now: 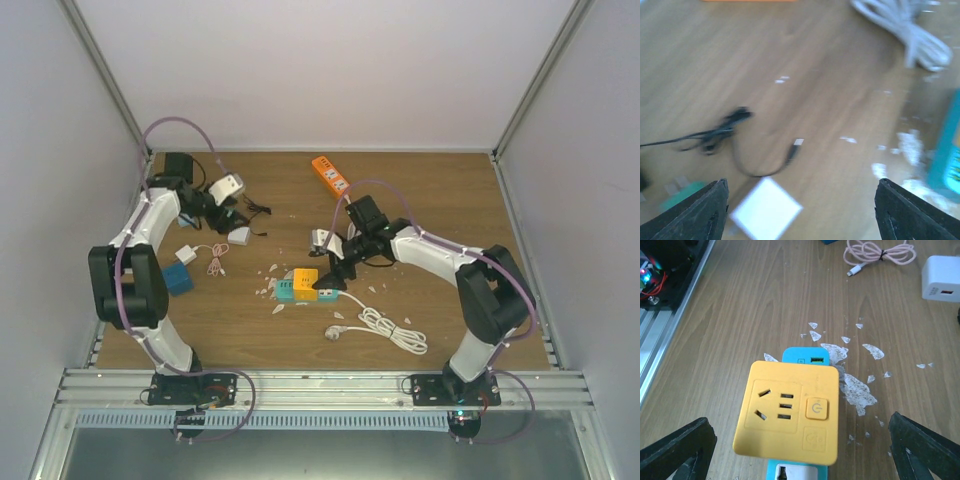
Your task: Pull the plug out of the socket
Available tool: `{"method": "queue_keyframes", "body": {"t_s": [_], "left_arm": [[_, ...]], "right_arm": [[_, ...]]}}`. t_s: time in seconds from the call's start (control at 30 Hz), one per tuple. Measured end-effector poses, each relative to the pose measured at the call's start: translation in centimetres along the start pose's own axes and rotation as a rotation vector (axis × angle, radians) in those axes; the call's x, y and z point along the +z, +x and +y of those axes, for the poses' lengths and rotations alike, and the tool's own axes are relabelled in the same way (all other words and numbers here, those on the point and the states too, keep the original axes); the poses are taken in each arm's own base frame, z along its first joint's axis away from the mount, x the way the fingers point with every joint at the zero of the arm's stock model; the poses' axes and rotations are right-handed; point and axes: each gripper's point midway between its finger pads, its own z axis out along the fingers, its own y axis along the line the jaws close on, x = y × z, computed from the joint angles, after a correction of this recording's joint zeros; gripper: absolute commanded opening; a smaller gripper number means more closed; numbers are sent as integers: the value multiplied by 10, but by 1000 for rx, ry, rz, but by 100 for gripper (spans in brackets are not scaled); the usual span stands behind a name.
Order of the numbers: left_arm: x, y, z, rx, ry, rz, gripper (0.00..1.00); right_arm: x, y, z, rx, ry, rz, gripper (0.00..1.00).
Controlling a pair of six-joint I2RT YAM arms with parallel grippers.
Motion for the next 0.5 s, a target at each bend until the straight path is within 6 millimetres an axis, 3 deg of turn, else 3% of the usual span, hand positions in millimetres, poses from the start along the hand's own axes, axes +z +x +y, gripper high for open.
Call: {"method": "queue_keyframes", "body": {"t_s": [0.3, 0.5], "left_arm": [[40, 35, -122, -6, 333, 18, 78], [62, 51, -170, -1, 442, 57, 75]], "right_arm": [[23, 11, 8, -7, -28, 59, 94], [29, 17, 6, -6, -26, 78, 92]]}}
